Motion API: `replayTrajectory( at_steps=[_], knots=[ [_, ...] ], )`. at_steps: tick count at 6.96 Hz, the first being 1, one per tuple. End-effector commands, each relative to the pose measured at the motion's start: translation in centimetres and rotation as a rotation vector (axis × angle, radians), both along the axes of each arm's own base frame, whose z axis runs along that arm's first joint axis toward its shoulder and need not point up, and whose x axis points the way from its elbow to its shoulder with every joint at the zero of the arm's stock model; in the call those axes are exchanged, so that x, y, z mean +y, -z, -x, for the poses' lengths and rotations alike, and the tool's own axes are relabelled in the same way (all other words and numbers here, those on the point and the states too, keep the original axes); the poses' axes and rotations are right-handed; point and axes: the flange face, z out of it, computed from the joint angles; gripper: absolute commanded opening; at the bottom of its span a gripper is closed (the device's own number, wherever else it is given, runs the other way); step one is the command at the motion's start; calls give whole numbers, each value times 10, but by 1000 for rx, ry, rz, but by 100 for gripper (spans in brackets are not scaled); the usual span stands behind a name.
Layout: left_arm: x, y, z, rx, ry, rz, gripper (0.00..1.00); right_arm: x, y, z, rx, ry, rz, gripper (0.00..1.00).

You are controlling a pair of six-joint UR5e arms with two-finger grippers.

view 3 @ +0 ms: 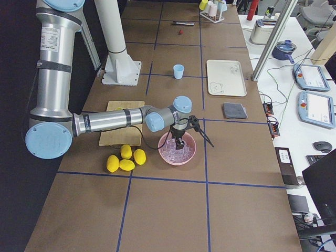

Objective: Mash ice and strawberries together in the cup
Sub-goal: 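Lower the right gripper into the pink bowl and grasp an ice cube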

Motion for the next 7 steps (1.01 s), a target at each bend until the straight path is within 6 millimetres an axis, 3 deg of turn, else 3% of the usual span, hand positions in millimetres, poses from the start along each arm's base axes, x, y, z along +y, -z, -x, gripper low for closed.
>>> replayTrajectory(
  at_steps=[1,3,4,5,6,7],
  knots=[
    [0,0,0,0,0,-1,100,-4,-1,3,0,1,1,70],
    [0,0,0,0,0,-1,100,-3,-3,1,3,-1,5,49],
    [0,0,0,0,0,-2,100,-1,-5,0,3,1,7,29],
    [0,0,0,0,0,-1,100,-2,-3,0,2,-1,4,16],
    [0,1,0,0,0,-2,100,-4,4,0,-7,-4,-5,13],
    [0,2,0,0,0,-4,100,-9,15,-13,-24,-33,-19,13]
  ],
)
